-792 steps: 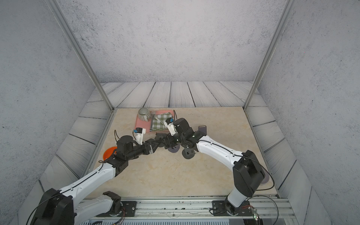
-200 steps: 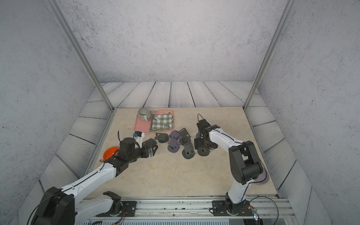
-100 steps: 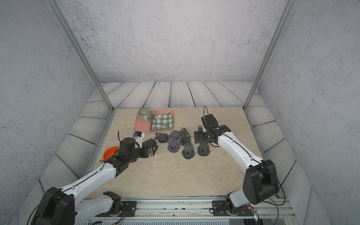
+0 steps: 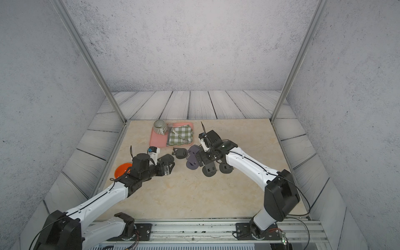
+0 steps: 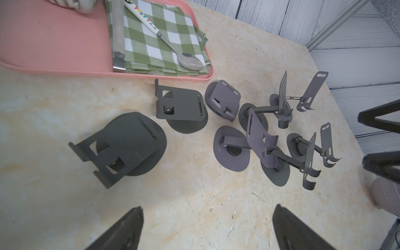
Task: Open the phone stand
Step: Pick up the phone stand at the center of the board.
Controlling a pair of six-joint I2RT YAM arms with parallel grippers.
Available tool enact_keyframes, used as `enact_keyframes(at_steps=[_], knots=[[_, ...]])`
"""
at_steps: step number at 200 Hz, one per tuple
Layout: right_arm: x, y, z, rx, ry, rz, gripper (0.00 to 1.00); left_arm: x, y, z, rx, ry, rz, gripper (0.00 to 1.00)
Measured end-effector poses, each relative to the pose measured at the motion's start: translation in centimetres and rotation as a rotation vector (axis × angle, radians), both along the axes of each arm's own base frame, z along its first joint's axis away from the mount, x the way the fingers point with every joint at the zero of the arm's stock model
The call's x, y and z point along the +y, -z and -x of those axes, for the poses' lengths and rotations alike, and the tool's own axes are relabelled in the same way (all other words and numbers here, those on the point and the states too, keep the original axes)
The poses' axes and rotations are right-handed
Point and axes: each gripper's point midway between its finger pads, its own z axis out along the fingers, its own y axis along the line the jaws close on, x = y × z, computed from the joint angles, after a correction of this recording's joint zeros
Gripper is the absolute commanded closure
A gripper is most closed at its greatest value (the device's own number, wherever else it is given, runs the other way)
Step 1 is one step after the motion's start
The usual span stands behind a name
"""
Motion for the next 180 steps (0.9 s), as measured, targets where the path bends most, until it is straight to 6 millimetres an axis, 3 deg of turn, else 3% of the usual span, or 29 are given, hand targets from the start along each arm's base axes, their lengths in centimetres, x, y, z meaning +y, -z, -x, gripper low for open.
enact_keyframes(at_steps=[23,87,180], knots=[[1.9,1.5,0.1,0.014,-0.050,0.032,0.01,0.3,-0.4,0.1,-0.011,-0.010,-0.005,0.02],[4.0,4.1,-1.8,0.039,-0.079,0.074,0.01,1.0,-2.0,0.0,-0.065,-0.043,-0.004,0.01],[6.4,6.6,-4.0,0.052,-0.108,0.101,0.01,0.8,-1.5,0.4,-0.048,-0.028,-0.001,0.02]])
